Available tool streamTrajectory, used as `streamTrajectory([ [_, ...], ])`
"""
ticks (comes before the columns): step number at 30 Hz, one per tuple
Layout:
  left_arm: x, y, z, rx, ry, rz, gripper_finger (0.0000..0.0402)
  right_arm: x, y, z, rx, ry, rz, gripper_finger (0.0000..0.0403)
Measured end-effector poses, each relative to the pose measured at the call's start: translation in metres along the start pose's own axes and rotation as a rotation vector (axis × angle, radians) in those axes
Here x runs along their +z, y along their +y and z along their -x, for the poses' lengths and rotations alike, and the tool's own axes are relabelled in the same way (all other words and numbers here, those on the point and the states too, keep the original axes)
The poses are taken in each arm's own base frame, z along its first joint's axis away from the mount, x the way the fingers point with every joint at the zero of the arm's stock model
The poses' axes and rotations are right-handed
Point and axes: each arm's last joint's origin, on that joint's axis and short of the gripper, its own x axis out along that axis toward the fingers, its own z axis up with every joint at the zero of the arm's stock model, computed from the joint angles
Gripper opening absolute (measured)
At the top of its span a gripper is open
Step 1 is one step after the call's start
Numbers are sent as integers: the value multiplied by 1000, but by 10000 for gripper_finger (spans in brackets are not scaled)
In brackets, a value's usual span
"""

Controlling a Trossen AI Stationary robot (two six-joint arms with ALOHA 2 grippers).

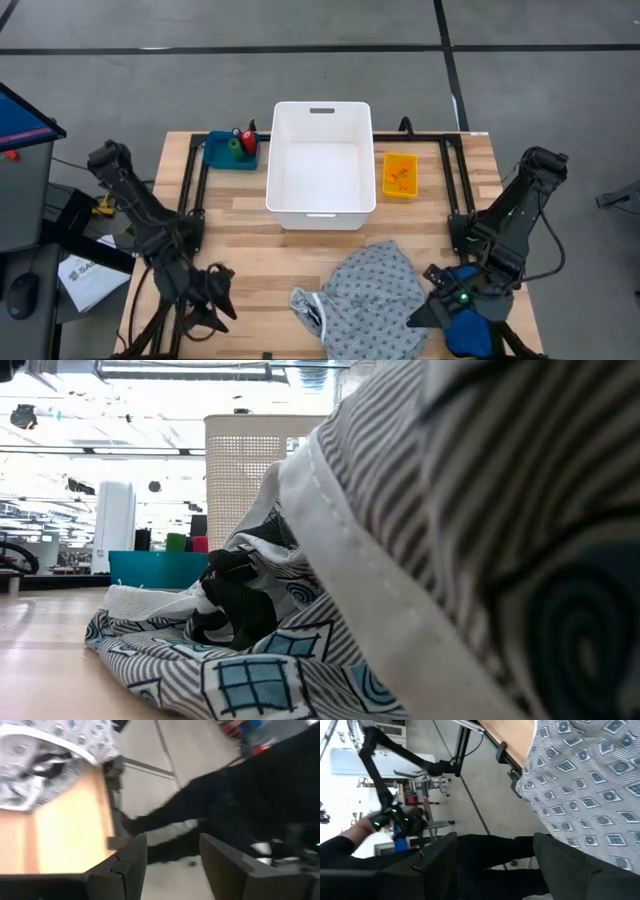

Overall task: Pick & place medical supplies in basket/bin
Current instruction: Put the gray patient gown into the white bin

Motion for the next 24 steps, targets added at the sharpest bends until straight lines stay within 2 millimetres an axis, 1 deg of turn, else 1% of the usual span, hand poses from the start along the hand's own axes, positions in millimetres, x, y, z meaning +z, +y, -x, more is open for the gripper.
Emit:
streamTrajectory([
  [3, -6, 1, -10, 83, -30, -79, 171, 5, 1, -2, -5, 7, -11, 260],
  [7, -6, 8, -18, 229, -106, -211, 167, 13, 1, -6, -16, -23, 7, 260],
  [13, 11, 29, -34, 370, -163, -352, 164, 24, 3, -11, -23, -64, 85, 260],
  [16, 15, 40, -45, 423, -148, -408, 167, 24, 3, -11, -17, -63, 116, 260],
  [20, 24, 43, -64, 450, -110, -523, 180, 22, 3, -10, -14, -52, 153, 260],
  [24, 40, 43, -88, 482, -117, -535, 199, 20, 6, -9, 14, -47, 184, 260],
])
